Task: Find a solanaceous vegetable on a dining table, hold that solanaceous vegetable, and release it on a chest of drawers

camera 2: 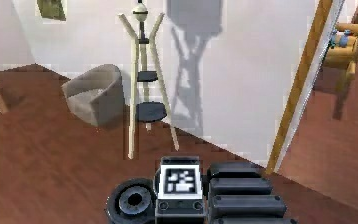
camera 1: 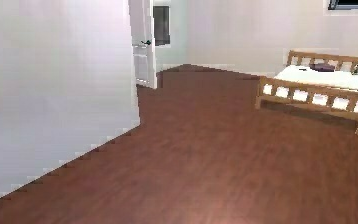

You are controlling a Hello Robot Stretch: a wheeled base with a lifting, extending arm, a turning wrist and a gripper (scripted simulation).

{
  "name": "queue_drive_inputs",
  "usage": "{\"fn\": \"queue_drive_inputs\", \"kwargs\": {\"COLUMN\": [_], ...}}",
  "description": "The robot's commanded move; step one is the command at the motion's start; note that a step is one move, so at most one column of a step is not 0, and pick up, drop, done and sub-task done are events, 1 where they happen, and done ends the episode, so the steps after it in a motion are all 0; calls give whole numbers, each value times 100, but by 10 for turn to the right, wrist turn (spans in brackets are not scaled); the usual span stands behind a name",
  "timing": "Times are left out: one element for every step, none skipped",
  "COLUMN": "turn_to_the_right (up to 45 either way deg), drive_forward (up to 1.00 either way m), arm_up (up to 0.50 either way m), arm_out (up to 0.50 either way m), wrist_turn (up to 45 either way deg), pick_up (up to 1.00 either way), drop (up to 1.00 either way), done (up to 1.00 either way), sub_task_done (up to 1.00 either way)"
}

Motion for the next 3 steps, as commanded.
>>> {"fn": "queue_drive_inputs", "kwargs": {"turn_to_the_right": [-360, 0, -150], "drive_forward": [0, 15, 0], "arm_up": [0, 0, 0], "arm_out": [0, 0, 0], "wrist_turn": [0, 0, 0], "pick_up": [0, 0, 0], "drop": [0, 0, 0], "done": [0, 0, 0], "sub_task_done": [0, 0, 0]}}
